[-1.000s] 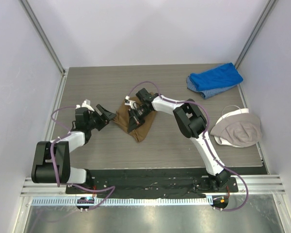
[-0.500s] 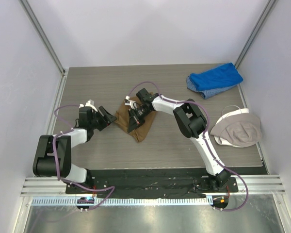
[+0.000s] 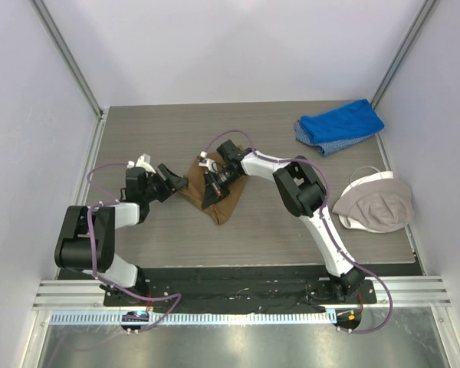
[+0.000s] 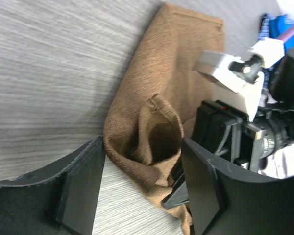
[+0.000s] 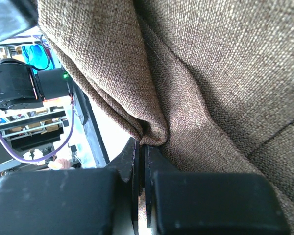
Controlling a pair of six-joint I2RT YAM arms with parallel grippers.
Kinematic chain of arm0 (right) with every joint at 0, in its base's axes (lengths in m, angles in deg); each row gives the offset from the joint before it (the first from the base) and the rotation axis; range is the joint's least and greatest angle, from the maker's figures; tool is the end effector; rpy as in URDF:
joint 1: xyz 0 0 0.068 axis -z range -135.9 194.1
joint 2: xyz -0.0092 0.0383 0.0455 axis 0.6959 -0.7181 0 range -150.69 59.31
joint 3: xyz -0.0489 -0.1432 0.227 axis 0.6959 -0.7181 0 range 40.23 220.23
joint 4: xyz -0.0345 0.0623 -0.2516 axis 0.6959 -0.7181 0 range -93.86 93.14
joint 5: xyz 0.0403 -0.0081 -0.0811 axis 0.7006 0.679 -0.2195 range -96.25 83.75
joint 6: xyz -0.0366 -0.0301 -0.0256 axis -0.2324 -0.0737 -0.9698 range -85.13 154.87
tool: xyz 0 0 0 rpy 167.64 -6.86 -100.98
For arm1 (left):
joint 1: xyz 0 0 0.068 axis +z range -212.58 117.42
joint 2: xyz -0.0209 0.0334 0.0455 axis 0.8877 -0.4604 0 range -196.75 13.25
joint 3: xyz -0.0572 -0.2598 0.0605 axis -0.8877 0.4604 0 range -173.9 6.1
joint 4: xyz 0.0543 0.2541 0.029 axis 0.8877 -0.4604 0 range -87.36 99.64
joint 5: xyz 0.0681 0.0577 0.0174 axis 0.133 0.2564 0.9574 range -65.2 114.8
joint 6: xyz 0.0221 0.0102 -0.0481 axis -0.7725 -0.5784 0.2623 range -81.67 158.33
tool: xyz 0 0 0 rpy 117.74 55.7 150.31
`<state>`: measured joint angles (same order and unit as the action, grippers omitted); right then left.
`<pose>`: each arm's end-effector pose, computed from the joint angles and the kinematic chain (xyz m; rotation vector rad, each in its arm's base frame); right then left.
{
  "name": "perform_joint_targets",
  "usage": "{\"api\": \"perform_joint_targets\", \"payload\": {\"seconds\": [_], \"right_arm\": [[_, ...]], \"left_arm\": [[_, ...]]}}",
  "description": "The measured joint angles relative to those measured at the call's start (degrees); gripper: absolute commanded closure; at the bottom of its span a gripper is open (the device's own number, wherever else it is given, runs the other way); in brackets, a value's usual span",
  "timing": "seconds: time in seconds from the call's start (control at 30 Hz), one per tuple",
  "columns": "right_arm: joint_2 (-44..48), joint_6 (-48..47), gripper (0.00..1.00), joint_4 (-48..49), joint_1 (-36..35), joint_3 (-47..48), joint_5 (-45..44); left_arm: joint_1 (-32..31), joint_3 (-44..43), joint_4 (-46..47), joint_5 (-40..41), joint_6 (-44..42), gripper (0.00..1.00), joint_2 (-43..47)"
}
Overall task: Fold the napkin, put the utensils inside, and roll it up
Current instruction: Roll the napkin with the utensil
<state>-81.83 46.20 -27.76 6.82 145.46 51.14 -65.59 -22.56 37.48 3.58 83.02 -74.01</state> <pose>0.3766 0.3243 0.0984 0.8832 -2.5103 -1.5423 0.2773 -0.0274 0.1445 -0.5593 2.1223 -0.8754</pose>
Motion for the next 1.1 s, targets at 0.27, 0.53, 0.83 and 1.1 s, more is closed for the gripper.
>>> {"api": "perform_joint_targets", "payload": {"seconds": [0.27,0.53,0.83,1.1], "right_arm": [[-0.35,0.24,0.99,-0.15,0.09,0.31,0.44],[-0.66,0.42,0.99,-0.22,0.22,0.55,1.03],[-0.92,-0.59,0.99,-2.21,0.15,1.84,0.2],[-0.92,-1.51,0.99,-3.78,0.22,2.56,-0.61]], "left_arm": [[0.0,-0.15,4.92,-2.03,2.51,0.23,-4.76],[-0.13,-3.41,4.17,-2.36,2.86,0.34,-6.56],[-0.79,-6.67,-1.7,-1.18,1.11,0.6,-8.22],[-1.55,-9.53,-7.96,0.57,-0.66,1.0,-8.28]]}}
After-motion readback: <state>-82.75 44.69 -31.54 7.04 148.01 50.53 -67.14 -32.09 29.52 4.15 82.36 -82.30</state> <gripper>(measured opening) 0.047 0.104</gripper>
